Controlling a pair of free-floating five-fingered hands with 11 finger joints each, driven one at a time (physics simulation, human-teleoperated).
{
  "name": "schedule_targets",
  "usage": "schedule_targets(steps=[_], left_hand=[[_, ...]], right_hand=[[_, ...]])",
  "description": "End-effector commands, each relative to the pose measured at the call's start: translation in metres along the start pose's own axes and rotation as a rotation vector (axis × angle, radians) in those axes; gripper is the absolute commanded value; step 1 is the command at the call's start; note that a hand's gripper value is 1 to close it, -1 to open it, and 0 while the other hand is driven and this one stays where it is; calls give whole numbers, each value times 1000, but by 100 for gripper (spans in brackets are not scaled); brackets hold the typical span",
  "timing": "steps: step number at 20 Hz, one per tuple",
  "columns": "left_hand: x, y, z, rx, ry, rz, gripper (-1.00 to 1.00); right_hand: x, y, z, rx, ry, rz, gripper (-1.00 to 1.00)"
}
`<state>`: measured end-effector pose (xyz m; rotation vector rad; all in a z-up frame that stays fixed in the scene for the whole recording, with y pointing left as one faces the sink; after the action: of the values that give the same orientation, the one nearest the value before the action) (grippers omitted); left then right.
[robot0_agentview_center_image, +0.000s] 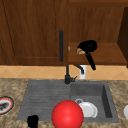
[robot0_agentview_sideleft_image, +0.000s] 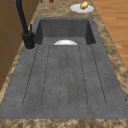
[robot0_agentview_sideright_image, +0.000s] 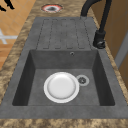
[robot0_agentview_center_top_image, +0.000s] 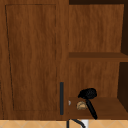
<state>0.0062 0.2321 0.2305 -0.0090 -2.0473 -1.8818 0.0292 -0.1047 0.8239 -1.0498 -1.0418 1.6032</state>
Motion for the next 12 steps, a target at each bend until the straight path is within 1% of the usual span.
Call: schedule_targets(steps=[1, 4, 6, 12], left_hand=[[0, 0, 0, 0, 0, 0, 0], [0, 0, 0, 0, 0, 0, 0], [0, 0, 0, 0, 0, 0, 0], [0, 0, 0, 0, 0, 0, 0]], right_hand=[[-7, -18, -20, 50, 1, -10, -100], [-8, -23, -42, 66, 10, 12, -100], [-11, -27, -57, 62, 14, 21, -100], [-18, -39, -106, 56, 9, 16, -100]])
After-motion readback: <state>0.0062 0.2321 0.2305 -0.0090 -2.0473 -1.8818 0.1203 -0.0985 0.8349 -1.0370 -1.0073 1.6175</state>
